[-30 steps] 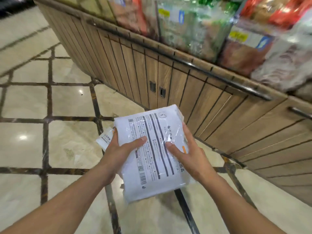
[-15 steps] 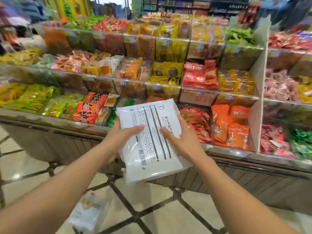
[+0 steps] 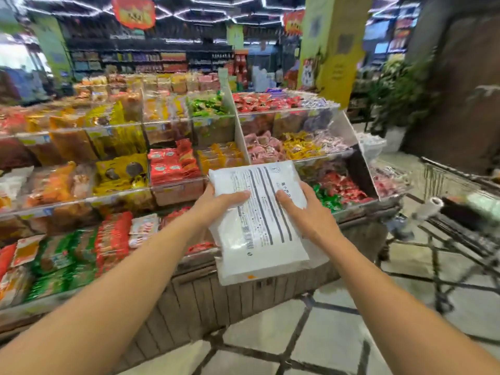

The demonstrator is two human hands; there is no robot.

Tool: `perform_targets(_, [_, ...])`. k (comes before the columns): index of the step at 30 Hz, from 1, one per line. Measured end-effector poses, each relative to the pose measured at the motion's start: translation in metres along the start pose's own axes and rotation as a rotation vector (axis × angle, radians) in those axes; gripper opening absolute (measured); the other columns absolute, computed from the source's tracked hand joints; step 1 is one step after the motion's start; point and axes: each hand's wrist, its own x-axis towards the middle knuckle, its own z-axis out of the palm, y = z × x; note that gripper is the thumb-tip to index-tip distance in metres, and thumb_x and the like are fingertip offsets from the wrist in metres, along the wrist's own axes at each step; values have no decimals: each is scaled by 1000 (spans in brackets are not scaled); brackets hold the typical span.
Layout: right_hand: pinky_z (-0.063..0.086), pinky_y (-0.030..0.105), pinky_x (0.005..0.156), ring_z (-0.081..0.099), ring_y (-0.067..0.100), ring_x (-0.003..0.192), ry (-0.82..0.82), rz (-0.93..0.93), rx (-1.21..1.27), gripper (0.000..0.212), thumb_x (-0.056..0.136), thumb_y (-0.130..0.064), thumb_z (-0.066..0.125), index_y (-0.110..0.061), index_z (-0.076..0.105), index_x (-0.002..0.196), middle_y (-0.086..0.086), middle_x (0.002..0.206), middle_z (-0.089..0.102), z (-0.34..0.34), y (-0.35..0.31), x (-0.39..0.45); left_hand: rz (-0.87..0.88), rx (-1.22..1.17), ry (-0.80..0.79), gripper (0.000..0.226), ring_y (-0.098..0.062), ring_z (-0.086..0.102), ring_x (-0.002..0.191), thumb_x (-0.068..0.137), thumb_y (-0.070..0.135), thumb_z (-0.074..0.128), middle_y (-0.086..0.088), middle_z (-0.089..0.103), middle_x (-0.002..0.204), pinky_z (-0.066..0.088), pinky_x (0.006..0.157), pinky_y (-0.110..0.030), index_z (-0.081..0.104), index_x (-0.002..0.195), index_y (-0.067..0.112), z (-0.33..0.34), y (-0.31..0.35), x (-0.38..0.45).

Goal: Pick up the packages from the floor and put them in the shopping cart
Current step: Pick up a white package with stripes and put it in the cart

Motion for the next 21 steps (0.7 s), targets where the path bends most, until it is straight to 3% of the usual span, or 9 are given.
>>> perform_targets(2, [44,50,106,51,37,136,40,50,-13,103,75,-97,38,-44,17,160,3,155,50,-47,33,1,-11,5,-40,76,-25,78,100,73,35,89,-3,79,118,60,94,-51,56,141,26,57,3,22])
perform_targets(7, [40,51,111,49,39,139,134,168,-66,98,79,-95,36,-46,12,161,7,158,48,-168,117,4,-18,20,-161,53,-22,79,93,86,30,83,-3,78,117,64,68,-35,60,134,28,212,13,66])
perform_targets(11, [38,54,114,45,39,142,191,243,-128,101,77,-96,31,-44,10,161,11,160,44,-251,180,2,-40,-7,-274,67,-26,78,101,80,30,88,-5,77,121,64,81,-43,59,140,23,321,19,91])
perform_targets(15, [40,52,112,47,39,141,267,290,-130,89,91,-83,36,-38,9,163,10,160,45,-320,237,-6,-35,-10,-312,55,-29,79,97,79,24,89,-6,79,114,61,90,-50,63,128,27,418,24,102])
perform_targets(17, [42,52,110,50,39,138,298,316,-127,90,91,-84,35,-37,8,163,11,157,48,-347,263,-9,-21,15,-330,56,-25,79,93,77,26,91,-5,80,112,62,87,-47,63,125,29,461,24,110])
perform_targets(19, [44,51,106,54,39,134,321,358,-124,94,87,-87,34,-38,7,163,12,153,52,-374,291,-9,5,42,-368,46,-15,80,81,79,30,89,2,80,105,63,72,-34,64,117,32,502,22,120])
perform_targets(21, [43,50,105,53,39,135,353,398,-126,95,87,-88,33,-39,6,163,12,153,52,-400,317,-8,18,69,-388,58,-14,80,84,74,40,91,6,79,106,63,76,-35,65,125,31,543,20,132])
